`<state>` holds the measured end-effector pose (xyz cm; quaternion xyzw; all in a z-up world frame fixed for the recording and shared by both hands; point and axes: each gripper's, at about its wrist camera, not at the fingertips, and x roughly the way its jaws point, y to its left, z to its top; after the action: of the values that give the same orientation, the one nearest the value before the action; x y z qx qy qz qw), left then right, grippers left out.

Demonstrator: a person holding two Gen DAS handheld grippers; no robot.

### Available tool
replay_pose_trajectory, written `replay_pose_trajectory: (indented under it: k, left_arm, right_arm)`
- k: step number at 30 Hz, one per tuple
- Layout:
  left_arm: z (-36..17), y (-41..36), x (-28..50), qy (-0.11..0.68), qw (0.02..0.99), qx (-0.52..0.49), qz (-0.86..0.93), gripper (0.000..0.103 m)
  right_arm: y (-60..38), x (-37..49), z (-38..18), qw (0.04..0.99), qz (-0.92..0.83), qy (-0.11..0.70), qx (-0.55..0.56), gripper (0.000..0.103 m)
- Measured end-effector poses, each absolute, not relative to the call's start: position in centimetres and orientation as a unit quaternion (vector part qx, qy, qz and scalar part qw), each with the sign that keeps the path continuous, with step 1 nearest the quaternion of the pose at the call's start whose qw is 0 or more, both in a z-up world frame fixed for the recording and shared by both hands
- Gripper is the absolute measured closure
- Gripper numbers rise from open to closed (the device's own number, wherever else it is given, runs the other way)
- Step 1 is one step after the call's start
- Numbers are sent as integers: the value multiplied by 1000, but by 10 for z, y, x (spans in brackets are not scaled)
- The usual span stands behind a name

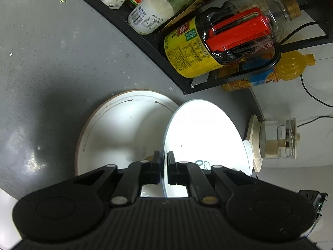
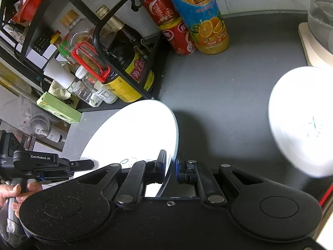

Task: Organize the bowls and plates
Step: 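Lift the 'Sweet' plate and carry it over the gold-rimmed plate with both tools, then lower the 'Sweet' plate onto the gold-rimmed plate and open both tools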

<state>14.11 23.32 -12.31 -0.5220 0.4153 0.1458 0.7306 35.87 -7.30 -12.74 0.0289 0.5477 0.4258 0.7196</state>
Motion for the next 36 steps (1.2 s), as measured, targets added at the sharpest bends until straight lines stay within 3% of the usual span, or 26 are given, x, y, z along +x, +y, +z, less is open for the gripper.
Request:
replay_pose_trajectory:
  k: [15,36]
  left_arm:
    - [-135,244,132,473,753,-434,146,96]
    - [-153,246,138,491,751,-414,150,93]
  right_arm:
    - [-53,324,-140,729,413,546,19,94]
    - [-44,310,-147,745,390,540,-12,95]
